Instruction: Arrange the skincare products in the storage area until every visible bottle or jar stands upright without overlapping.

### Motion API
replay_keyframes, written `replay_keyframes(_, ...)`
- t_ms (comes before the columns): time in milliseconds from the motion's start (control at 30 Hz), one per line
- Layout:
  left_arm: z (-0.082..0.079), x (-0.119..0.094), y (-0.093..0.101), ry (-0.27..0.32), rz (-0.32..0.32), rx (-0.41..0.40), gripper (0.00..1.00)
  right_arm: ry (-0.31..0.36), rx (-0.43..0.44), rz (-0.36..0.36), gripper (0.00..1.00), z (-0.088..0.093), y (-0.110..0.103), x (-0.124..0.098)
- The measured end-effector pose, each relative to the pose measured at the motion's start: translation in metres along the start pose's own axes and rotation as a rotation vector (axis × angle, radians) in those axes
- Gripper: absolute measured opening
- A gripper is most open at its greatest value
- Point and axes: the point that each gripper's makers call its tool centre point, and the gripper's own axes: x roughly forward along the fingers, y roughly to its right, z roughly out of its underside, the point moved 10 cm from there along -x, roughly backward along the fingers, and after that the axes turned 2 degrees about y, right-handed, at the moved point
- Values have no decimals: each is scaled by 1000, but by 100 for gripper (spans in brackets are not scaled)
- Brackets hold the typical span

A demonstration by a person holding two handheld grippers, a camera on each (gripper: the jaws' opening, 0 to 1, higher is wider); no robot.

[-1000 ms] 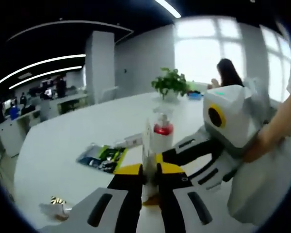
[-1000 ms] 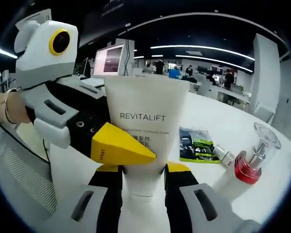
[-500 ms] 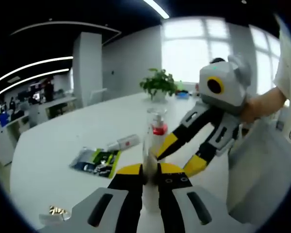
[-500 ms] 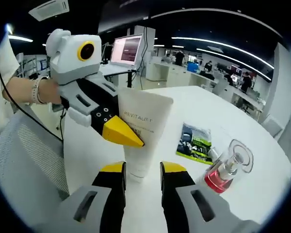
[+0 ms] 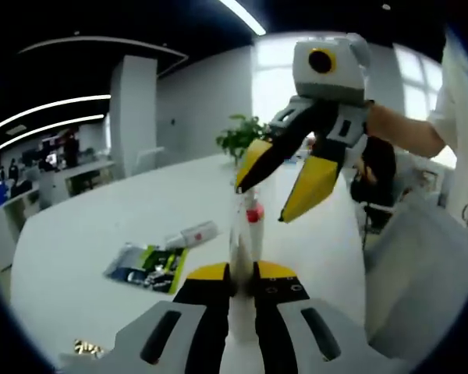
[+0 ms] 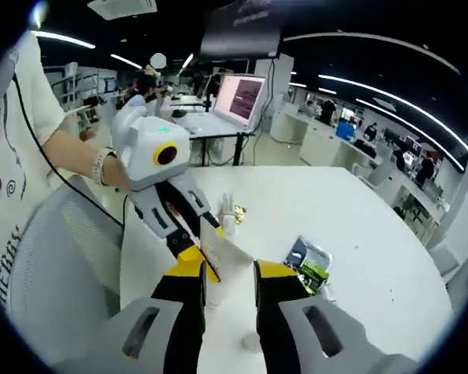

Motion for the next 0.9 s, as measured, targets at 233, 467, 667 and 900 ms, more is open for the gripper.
replay_keyframes(233,-1,5,-1,5,44,12,8,-130,-135,-138,18,-15,5,4)
replay_keyframes(467,-2,11,-1,11,79,19,8,-243,-223,-228,18,-27,14,14)
replay_keyframes(667,-4,14,-1,11,105,32,8,-368,-311,-394,16,-30,12,29)
replay_keyframes(900,-6,21,1,7,148,55,8,-466,-355,-514,13,-33,14,41)
